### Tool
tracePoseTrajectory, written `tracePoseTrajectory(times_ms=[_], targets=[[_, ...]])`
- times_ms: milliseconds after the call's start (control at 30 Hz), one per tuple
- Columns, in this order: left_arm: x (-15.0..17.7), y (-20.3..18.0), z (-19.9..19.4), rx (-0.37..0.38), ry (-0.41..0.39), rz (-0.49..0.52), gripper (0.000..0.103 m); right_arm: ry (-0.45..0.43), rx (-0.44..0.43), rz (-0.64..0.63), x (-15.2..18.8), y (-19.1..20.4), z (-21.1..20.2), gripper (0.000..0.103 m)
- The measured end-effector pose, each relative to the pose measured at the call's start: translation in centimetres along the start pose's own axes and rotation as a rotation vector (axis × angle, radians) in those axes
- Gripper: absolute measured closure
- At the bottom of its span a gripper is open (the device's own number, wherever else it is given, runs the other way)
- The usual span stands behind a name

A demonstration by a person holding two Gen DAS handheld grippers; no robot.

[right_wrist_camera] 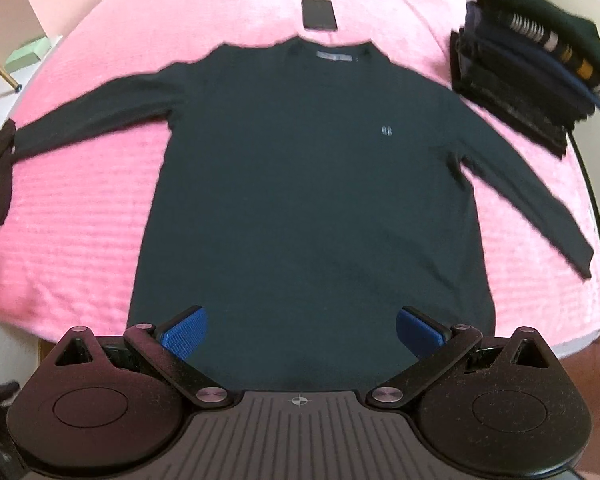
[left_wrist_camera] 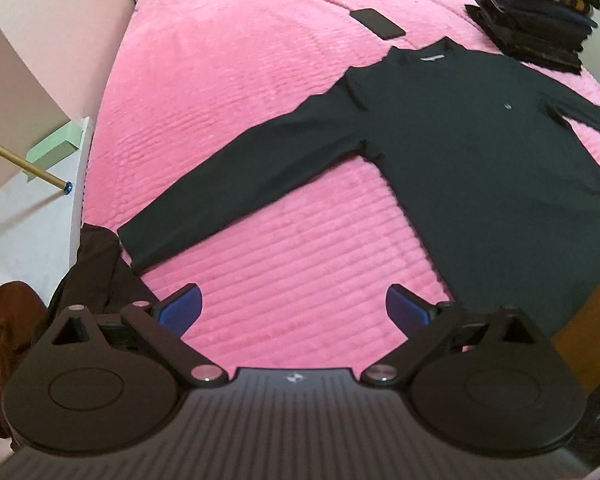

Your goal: Fold clothes

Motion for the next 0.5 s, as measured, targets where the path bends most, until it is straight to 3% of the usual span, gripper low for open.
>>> tracePoseTrajectory(times_ms=[200, 500], targets=[[0.9, -1.9, 0.3, 0.017, 0.033, 0.035, 0.006, 0.058, -0.005, 0.029, 2.8, -1.3, 1.0, 0.0], [-0.1, -4.7, 0.2, 0.024, 0.016, 0.095, 0.005, 0.083, 0.005, 0.071, 5.1, -3.1, 0.8, 0.0]])
Point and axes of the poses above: each gripper's, at about its wrist camera, not at the fingertips, and z roughly the way its jaws point, y to its left, x to its underside, the point moved 8 cm from there along z, roughly the way its jaws point, and after that the axes turned 8 degrees about y, right-handed, at the moved point
